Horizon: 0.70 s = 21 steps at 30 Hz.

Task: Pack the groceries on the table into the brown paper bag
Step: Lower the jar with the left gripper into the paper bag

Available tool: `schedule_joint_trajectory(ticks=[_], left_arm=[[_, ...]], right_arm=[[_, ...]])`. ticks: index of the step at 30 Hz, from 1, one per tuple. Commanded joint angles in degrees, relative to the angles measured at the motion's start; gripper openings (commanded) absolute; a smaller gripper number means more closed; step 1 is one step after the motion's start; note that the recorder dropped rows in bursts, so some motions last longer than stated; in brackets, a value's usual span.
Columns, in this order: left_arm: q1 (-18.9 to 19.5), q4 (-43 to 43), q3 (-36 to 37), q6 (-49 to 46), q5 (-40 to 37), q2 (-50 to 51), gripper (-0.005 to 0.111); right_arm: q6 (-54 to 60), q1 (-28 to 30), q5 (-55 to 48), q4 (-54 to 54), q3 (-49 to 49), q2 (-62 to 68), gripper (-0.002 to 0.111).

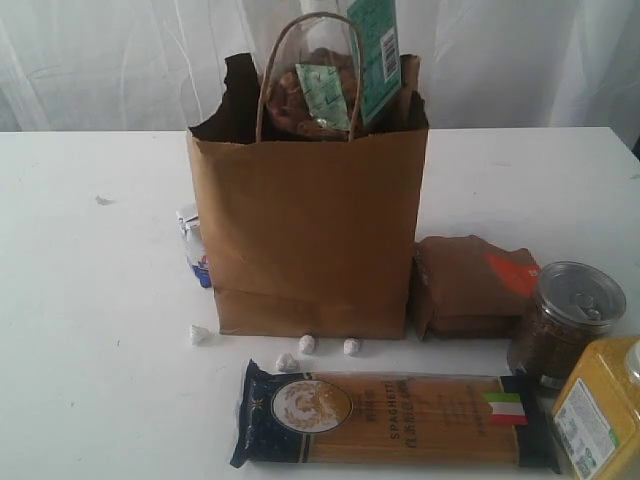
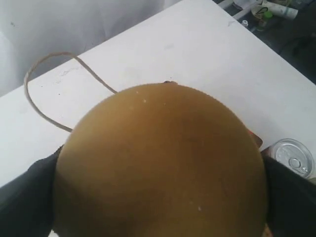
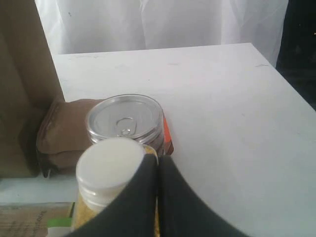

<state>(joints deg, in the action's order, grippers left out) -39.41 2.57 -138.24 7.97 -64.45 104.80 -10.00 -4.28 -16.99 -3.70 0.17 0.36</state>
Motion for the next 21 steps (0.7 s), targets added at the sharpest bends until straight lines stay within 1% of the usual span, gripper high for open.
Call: schedule_joint_trajectory(ticks=[1, 8, 21], left_arm=[[-0.2, 0.8, -0.5, -0.4, -1.0, -0.2, 0.000], [-0.2, -0.1, -0.5, -0.4, -4.3, 2.9, 0.000], [-0.2, -2.9, -0.5, -0.4, -5.5, 7.9, 0.000]], right_arm=[[-0.2, 0.3, 0.3, -0.4, -0.2, -0.4, 0.000], [-0.2, 0.3, 0.3, -0.4, -0.2, -0.4, 0.000], [-0.2, 0.3, 0.3, -0.4, -0.2, -0.4, 0.000]])
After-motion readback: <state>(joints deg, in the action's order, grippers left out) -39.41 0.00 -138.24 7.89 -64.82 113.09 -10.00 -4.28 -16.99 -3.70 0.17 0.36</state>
